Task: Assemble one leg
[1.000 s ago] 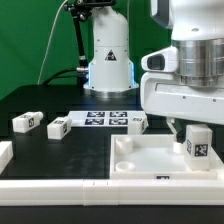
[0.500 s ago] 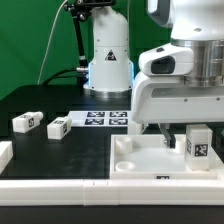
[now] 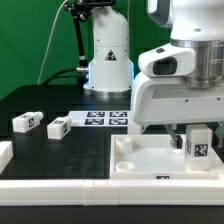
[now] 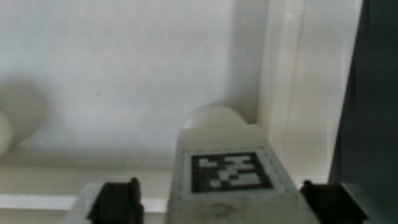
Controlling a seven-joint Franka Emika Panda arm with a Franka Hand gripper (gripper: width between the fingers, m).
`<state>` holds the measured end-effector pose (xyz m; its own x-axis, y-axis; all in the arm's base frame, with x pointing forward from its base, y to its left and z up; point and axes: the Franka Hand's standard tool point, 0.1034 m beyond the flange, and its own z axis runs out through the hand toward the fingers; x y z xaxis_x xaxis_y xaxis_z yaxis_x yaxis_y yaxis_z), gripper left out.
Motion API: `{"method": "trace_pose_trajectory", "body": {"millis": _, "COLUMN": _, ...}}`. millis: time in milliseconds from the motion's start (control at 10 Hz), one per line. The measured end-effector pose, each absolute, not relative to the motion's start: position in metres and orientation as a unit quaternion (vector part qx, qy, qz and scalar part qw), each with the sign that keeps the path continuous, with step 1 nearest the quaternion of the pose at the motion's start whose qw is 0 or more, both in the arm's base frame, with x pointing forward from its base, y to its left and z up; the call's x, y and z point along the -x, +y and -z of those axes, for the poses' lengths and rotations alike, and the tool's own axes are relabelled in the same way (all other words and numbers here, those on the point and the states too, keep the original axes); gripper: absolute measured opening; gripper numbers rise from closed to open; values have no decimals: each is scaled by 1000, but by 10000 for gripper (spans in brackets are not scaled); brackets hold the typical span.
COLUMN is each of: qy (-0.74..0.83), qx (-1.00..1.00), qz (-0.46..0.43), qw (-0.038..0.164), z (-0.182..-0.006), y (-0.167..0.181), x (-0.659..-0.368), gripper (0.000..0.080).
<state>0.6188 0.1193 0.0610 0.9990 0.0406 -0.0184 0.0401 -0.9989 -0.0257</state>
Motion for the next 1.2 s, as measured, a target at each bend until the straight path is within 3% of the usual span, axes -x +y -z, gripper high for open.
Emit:
{"method": "trace_pose_trajectory", "body": {"millis": 100, "qy": -20, "qx": 1000, "qz": -9, "qw": 13, "z": -61, "y": 119, "x": -619, "gripper": 285}}
{"method": "trace_pose_trajectory", "body": {"millis": 400, "qy": -10, "qx": 1000, "qz": -10, "qw": 13, "z": -61, "y": 119, "x": -619, "gripper": 285}}
{"method": "trace_pose_trajectory", "body": {"millis": 800, "qy": 151, "qx": 988, "qz": -13, "qw": 15, "z": -61, "y": 121, "x": -618, "gripper": 287}}
{"method": "trace_pose_trajectory", "body": {"millis": 1200, "qy": 457, "qx": 889, "qz": -26, "qw": 19, "z": -59, "y": 126, "x": -614, "gripper": 287}}
